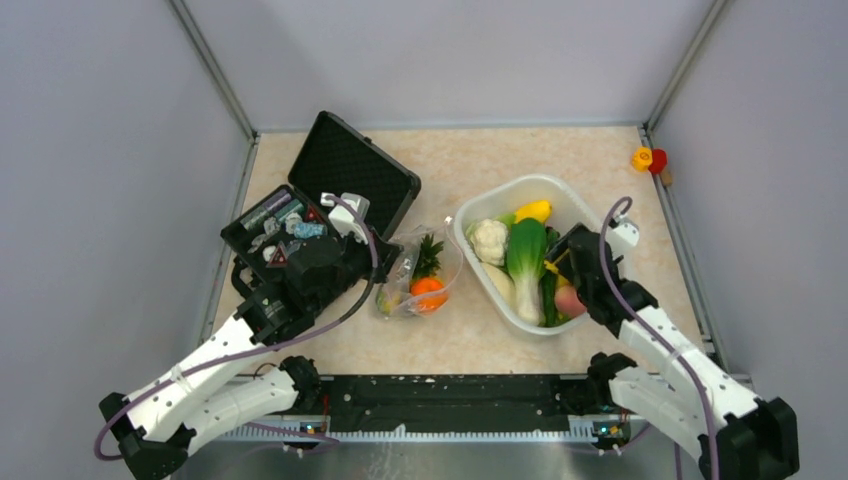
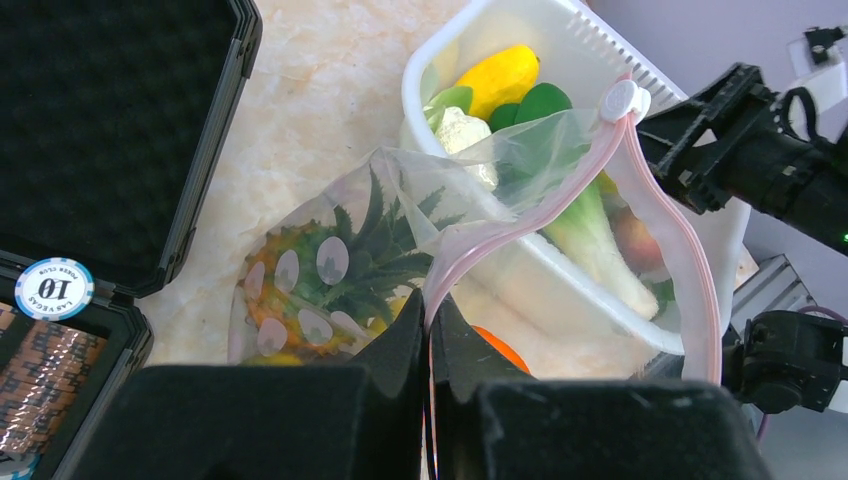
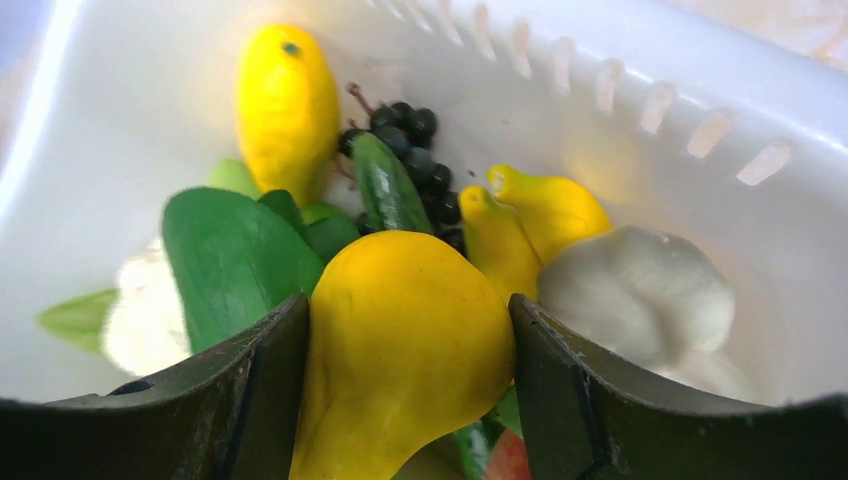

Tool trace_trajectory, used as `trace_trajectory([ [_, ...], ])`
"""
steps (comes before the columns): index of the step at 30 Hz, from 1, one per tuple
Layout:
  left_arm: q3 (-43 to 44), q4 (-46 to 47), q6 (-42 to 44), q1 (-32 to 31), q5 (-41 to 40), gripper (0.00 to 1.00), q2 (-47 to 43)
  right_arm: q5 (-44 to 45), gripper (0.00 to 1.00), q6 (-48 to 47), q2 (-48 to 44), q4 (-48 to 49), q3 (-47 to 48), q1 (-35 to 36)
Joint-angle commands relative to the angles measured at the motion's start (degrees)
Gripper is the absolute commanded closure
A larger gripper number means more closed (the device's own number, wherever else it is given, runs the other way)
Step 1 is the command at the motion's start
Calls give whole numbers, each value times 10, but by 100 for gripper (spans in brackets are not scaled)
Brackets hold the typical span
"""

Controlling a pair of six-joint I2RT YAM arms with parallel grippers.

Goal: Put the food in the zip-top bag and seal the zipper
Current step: Pick up the fake fruit from the bin, then place the fake fruit in the zipper food storage bag.

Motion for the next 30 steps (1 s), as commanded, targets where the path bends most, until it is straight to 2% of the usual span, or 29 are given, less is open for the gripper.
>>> trace_trajectory([
  [1, 8, 11, 6, -1, -9, 97, -8, -17, 57, -2, -91, 65, -27, -3],
  [6, 8, 15, 6, -1, -5, 97, -2, -44, 60, -30, -179, 125, -63, -2],
  [12, 9, 17, 5, -2, 0, 97, 3, -118, 60, -63, -215, 158, -57, -3],
  [21, 10, 17, 5, -1, 7, 97, 8, -328, 61, -119, -240, 265, -49, -2],
  [25, 12, 24, 4, -1, 18, 97, 20, -436, 61, -118, -221, 309, -31, -2],
  [30, 18, 34, 3, -1, 44, 97, 40, -585, 64, -74, -188, 417, -26, 3],
])
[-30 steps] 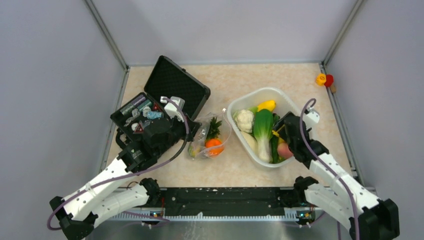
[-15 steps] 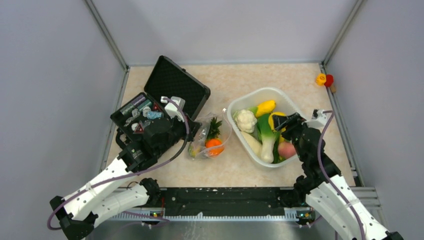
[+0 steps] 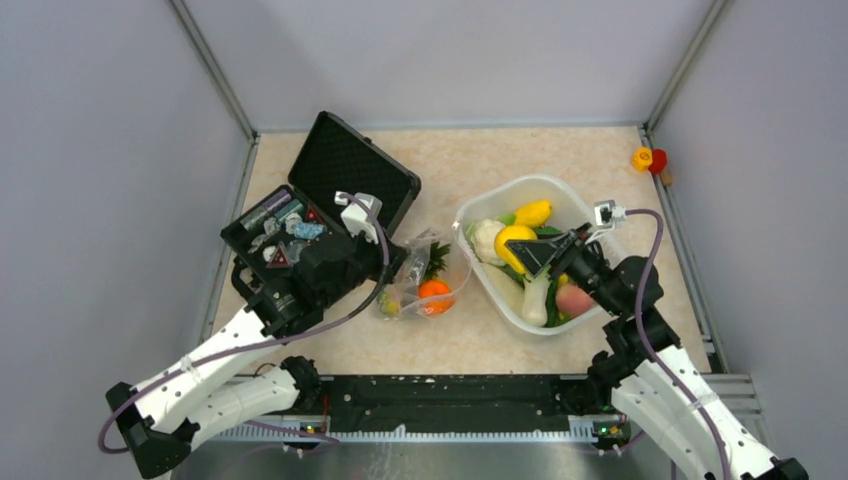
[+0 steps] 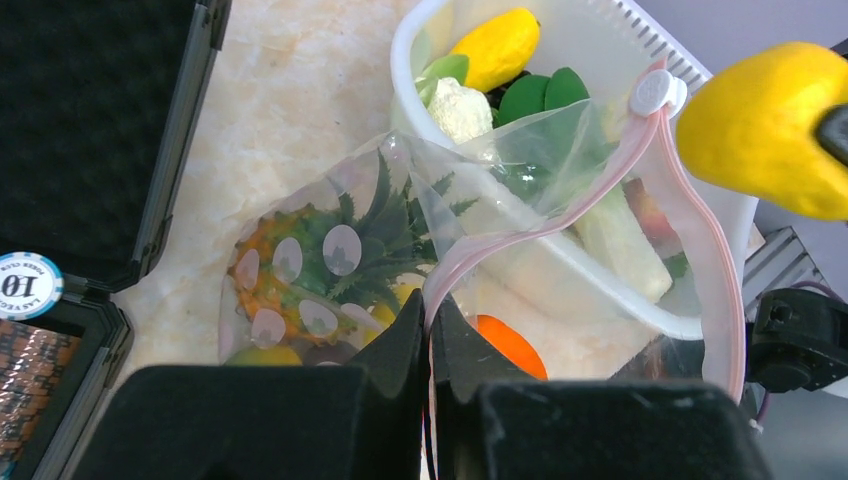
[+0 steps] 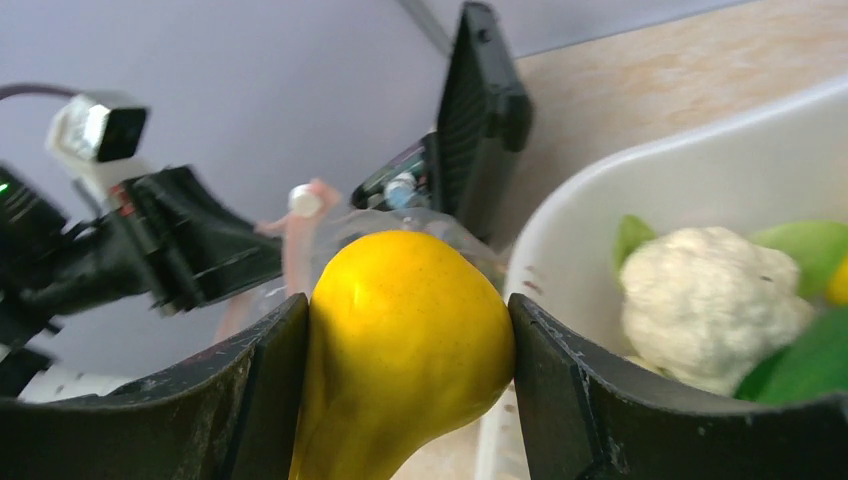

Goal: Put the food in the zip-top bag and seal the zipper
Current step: Place the fake fruit in the zipper food storage bag.

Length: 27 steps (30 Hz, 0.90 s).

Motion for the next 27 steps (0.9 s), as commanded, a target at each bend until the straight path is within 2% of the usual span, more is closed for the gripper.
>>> trace_trajectory([
  [1, 21, 31, 2, -1, 31, 98, 19, -161, 64, 31, 18, 144, 33, 9],
  [3, 27, 30, 1, -1, 40, 99, 31, -164, 64, 24, 11, 165, 35, 30],
  [5, 30, 33, -3, -1, 46, 99, 40, -139, 64, -3, 6, 144, 48, 63],
  [9, 35, 44, -8, -1, 65, 100, 56, -33, 64, -61, 24, 11, 113, 129],
  [15, 45, 47, -13, -2, 76, 100, 73, 3, 64, -94, 69, 15, 137, 211],
  [17, 47, 50, -16, -2, 79, 100, 77, 47, 64, -121, 104, -17, 162, 243],
  [21, 58, 47, -16, -9, 79, 100, 87, 203, 63, -153, 167, -88, 212, 308],
  [27, 67, 50, -16, -23, 87, 100, 83, 305, 60, -179, 231, -150, 265, 353],
])
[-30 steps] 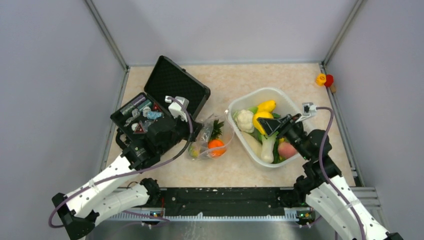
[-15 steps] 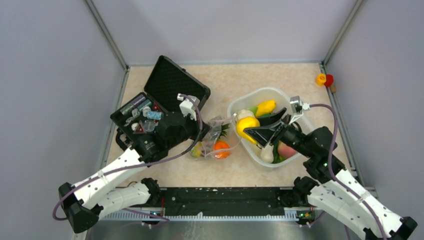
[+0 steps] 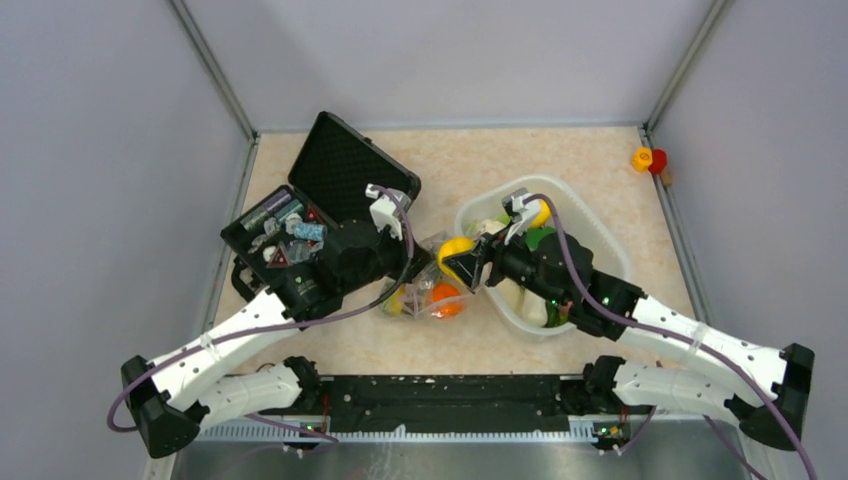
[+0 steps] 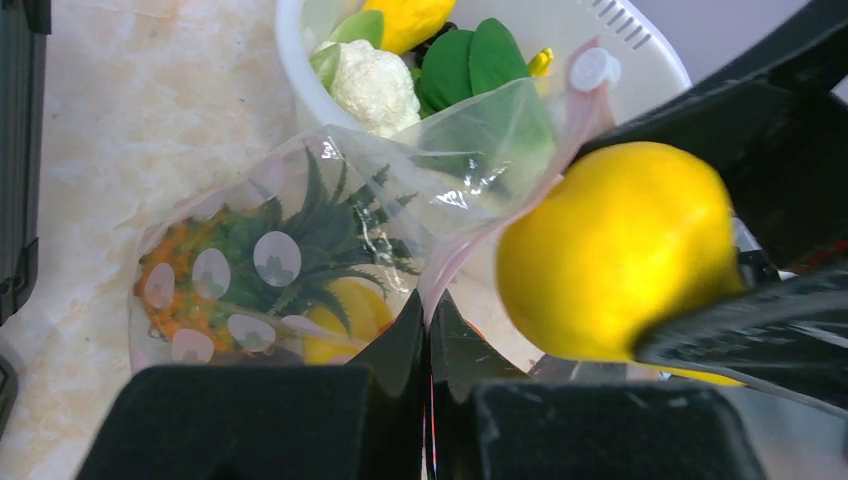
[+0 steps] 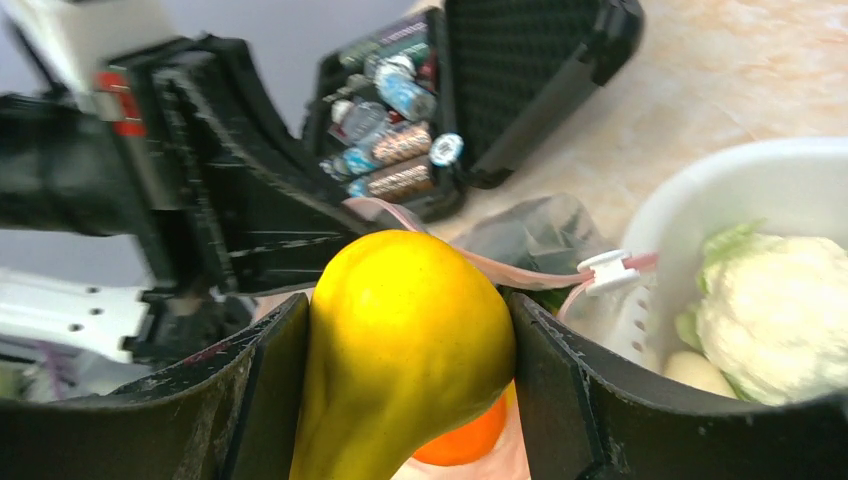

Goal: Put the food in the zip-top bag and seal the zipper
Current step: Place the fake fruit in the zipper food storage bag.

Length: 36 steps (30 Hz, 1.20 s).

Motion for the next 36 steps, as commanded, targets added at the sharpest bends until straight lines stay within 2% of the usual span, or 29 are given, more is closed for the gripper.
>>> trace_trajectory([
  [1, 26, 32, -2, -10, -4, 100, -11, 131, 60, -39, 23, -57, 61, 29],
  [5, 19, 39, -3, -11, -23, 100, -34, 144, 54, -49, 18, -49, 54, 34],
  [8, 14, 45, -2, -12, -19, 100, -48, 135, 45, -56, 17, -36, 47, 34],
  [13, 0, 79, 1, -12, 42, 100, -63, 89, 32, -69, 10, 8, 27, 34],
  [20, -9, 65, 0, -12, 14, 100, -87, 12, 27, -58, -44, 148, -52, 34],
  [25, -19, 64, -3, -12, 5, 100, -110, 8, 25, -58, -48, 139, -50, 34],
  [31, -23, 54, -6, -12, -19, 100, -121, -19, 25, -51, -31, 145, -41, 34],
  [34, -27, 44, -10, -12, -51, 100, -137, -38, 35, -47, -51, 179, -57, 35],
  [36, -36, 44, -16, -12, -85, 100, -154, -49, 52, -45, -70, 195, -70, 35],
])
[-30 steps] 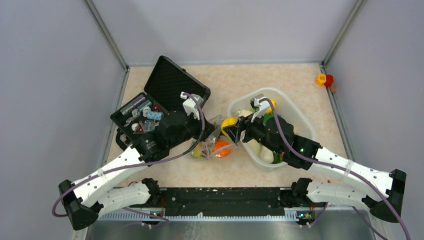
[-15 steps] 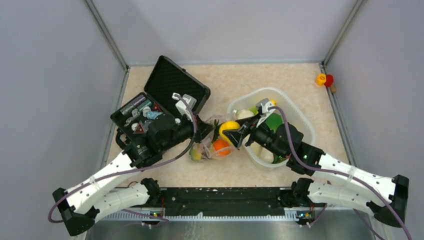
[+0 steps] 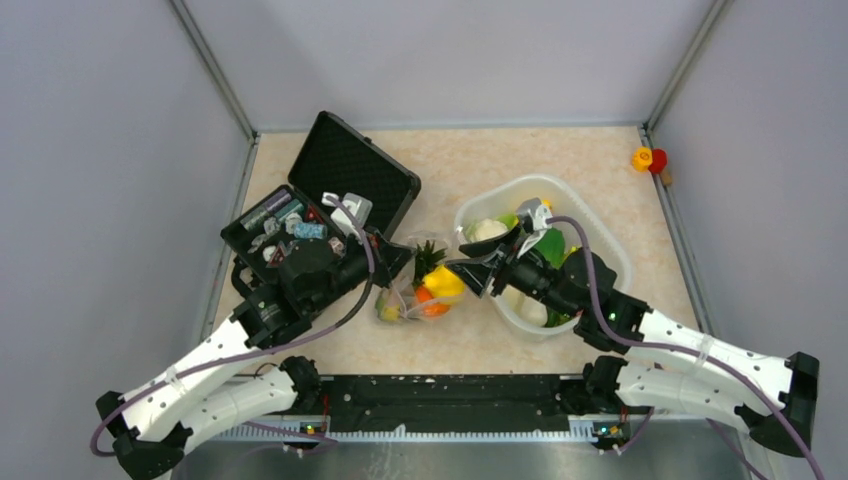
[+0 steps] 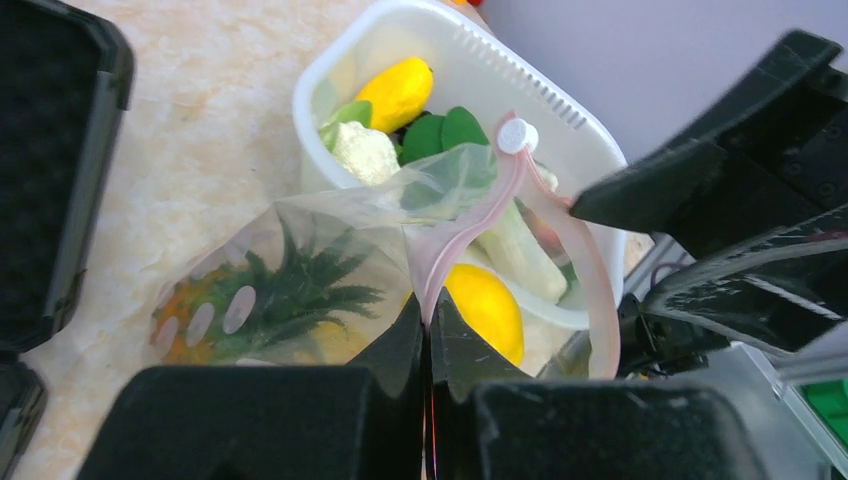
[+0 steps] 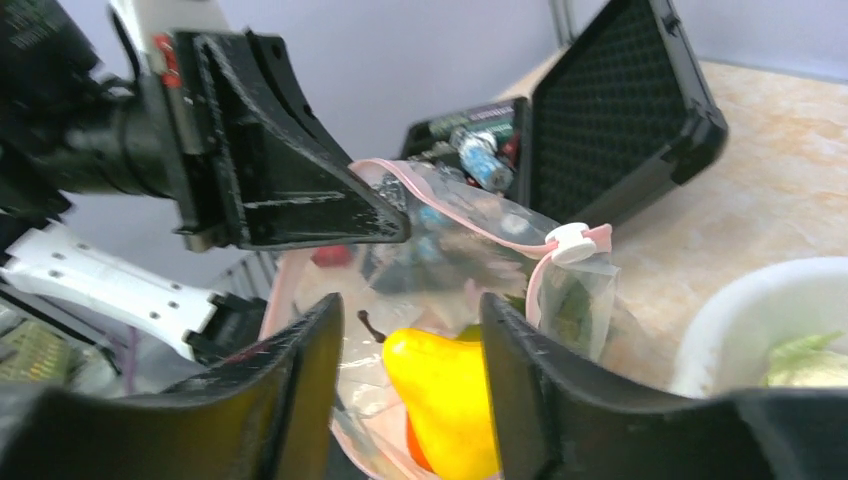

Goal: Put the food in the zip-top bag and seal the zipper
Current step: Place the fake fruit in the zipper food storage bag.

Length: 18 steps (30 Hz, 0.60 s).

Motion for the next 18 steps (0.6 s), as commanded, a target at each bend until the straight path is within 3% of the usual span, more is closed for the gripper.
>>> trace_trajectory([
  [1, -19, 28, -15, -2, -77, 100, -45, -36, 58, 13, -40, 70, -13, 5],
  [5, -38, 24, -41, -2, -142, 100, -82, -75, 66, -12, -31, 9, 26, 5],
  [9, -103, 82, -34, -2, -205, 100, -157, 15, 61, 0, -64, -15, 7, 4],
  [11, -95, 48, -53, -2, -248, 100, -166, 21, 55, -12, -63, -36, 11, 4],
  [15, -78, -18, -94, -2, -318, 100, -174, 190, 46, 15, -43, -146, 36, 4],
  [18, -102, 37, -54, -2, -297, 100, -182, 266, 46, 18, -34, -216, 51, 1],
])
